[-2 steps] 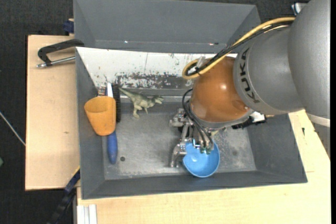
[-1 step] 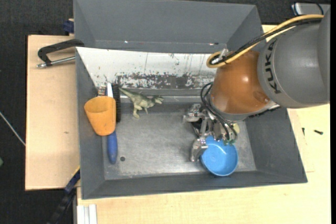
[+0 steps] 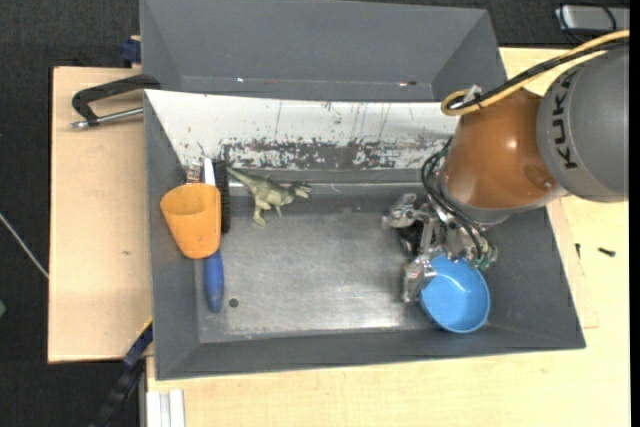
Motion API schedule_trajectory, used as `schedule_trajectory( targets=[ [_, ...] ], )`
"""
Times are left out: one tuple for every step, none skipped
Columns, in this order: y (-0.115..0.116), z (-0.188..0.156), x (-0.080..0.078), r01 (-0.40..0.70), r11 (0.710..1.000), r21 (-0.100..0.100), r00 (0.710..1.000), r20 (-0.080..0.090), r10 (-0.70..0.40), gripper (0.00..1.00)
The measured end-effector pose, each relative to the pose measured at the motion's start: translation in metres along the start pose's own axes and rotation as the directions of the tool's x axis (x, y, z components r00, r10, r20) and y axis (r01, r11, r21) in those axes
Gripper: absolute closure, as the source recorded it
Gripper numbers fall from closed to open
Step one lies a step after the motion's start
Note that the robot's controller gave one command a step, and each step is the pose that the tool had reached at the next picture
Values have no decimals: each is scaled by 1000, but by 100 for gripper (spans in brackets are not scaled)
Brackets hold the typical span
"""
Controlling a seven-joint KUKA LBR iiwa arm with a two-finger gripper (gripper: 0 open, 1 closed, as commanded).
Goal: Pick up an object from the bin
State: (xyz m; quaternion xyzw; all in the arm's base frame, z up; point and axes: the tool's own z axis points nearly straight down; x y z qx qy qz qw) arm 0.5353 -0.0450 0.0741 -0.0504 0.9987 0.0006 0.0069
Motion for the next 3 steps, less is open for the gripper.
schedule_trajectory(
  targets=[
    [-42,-11,-30,-208,978,3,978,-4,208,0],
    [-41,-10,-30,-207,978,1,978,-6,207,100],
    [-47,-189,-33,-81,997,4,997,2,81,100]
  ],
)
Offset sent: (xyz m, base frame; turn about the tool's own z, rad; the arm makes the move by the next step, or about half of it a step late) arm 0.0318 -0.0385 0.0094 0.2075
